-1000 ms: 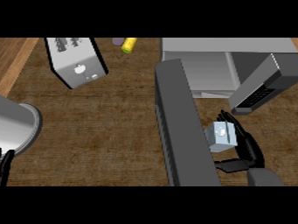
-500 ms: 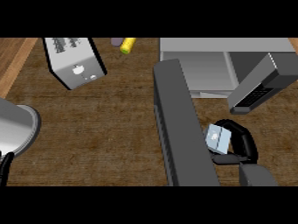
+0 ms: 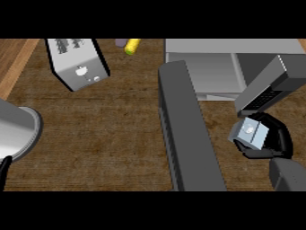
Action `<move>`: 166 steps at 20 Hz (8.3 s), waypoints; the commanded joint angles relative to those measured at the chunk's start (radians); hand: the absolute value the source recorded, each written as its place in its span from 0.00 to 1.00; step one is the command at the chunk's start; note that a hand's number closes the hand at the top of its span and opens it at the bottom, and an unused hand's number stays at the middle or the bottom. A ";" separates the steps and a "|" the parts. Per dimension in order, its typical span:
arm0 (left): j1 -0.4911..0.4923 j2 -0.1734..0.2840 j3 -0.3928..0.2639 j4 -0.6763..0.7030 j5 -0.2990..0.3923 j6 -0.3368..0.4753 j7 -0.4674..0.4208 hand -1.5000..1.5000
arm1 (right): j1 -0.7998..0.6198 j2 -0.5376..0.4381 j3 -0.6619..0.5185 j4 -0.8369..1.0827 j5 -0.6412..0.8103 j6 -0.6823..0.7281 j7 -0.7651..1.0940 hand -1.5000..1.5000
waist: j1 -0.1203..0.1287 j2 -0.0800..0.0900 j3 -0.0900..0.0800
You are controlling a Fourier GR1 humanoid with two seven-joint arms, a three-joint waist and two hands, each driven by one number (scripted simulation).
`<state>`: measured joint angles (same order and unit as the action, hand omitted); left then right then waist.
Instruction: Pick up the milk, place it into the microwave and close the microwave
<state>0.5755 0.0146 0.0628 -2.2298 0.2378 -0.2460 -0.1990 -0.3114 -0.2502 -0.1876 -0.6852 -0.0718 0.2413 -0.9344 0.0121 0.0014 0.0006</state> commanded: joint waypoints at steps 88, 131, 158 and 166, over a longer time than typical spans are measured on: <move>-0.261 0.037 -0.041 0.140 -0.111 -0.063 0.057 0.00 | -0.873 0.047 -0.033 0.634 0.237 -0.695 0.314 0.00 | 0.169 0.081 0.006; -0.394 0.030 -0.324 0.367 -0.288 -0.095 0.059 1.00 | -0.526 0.064 -0.119 0.572 0.148 -0.217 -0.005 0.00 | 0.022 0.015 0.002; -0.752 -0.014 -0.686 0.989 -0.389 0.064 -0.038 1.00 | 0.123 -0.008 0.016 -0.242 0.052 0.051 0.105 0.00 | -0.058 -0.009 -0.004; -0.954 -0.014 -0.999 1.126 -0.193 0.444 0.010 1.00 | 0.227 -0.061 -0.004 -0.480 -0.048 0.145 0.224 0.00 | -0.090 0.002 -0.004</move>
<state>-0.2937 0.0059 -0.7904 -1.1611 -0.0519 0.0536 -0.2148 -0.1224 -0.2847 -0.1860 -1.0803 -0.0756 0.3256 -0.7516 -0.0647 -0.0036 -0.0034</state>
